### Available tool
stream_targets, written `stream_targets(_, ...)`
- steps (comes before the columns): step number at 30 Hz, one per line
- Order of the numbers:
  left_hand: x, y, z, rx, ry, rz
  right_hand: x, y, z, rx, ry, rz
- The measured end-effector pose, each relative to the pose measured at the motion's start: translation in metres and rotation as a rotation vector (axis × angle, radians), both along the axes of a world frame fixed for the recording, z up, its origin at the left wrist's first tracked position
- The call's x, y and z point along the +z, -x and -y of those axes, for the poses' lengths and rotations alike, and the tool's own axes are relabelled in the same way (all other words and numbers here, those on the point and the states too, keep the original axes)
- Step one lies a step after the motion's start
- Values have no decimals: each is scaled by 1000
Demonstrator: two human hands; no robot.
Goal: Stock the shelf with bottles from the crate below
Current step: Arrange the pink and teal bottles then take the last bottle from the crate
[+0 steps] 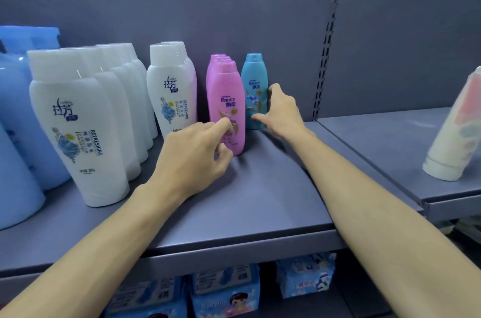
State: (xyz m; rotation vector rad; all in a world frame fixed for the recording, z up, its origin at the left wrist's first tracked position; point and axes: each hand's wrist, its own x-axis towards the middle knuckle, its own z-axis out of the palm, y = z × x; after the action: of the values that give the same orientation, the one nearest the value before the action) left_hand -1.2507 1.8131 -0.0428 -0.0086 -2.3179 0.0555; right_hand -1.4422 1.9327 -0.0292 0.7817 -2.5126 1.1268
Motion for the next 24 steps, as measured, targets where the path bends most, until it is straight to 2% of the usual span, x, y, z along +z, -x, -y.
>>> stream_targets(24, -2, -7, 3, 6, -38, 22, -6, -1, -9, -70, -51, -43)
